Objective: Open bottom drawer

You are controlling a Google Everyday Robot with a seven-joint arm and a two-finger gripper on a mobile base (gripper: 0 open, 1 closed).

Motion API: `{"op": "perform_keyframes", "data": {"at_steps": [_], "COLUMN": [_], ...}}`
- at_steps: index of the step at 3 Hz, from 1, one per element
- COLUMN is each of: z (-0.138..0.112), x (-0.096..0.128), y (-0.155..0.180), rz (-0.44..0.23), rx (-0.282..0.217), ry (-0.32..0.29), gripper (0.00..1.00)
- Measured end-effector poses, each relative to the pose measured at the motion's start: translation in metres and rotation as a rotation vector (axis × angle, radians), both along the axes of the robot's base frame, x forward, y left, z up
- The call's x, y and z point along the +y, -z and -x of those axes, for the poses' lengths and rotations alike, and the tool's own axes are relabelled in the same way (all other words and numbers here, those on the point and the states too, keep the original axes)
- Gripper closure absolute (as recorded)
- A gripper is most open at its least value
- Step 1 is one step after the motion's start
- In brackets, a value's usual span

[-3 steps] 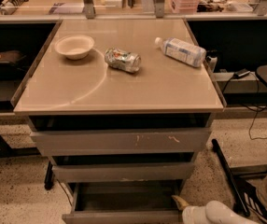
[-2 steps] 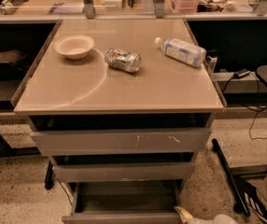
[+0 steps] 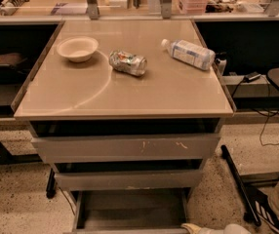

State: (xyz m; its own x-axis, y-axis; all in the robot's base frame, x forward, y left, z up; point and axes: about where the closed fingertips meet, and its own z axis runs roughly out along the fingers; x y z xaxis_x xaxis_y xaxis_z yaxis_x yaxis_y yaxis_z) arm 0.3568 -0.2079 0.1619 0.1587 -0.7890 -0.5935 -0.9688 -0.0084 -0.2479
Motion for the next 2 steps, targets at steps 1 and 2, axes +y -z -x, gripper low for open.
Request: {"op": "perform_keyframes", "data": {"at_steps": [1, 2], "z": [0.0, 0.0], "x": [0.0, 0.0], "y": [-0.0089, -0.0128], "rz": [0.0, 0.0], "rx": [0.0, 0.0], "ry": [0.0, 0.0], "gripper": [0.27, 0.05]}}
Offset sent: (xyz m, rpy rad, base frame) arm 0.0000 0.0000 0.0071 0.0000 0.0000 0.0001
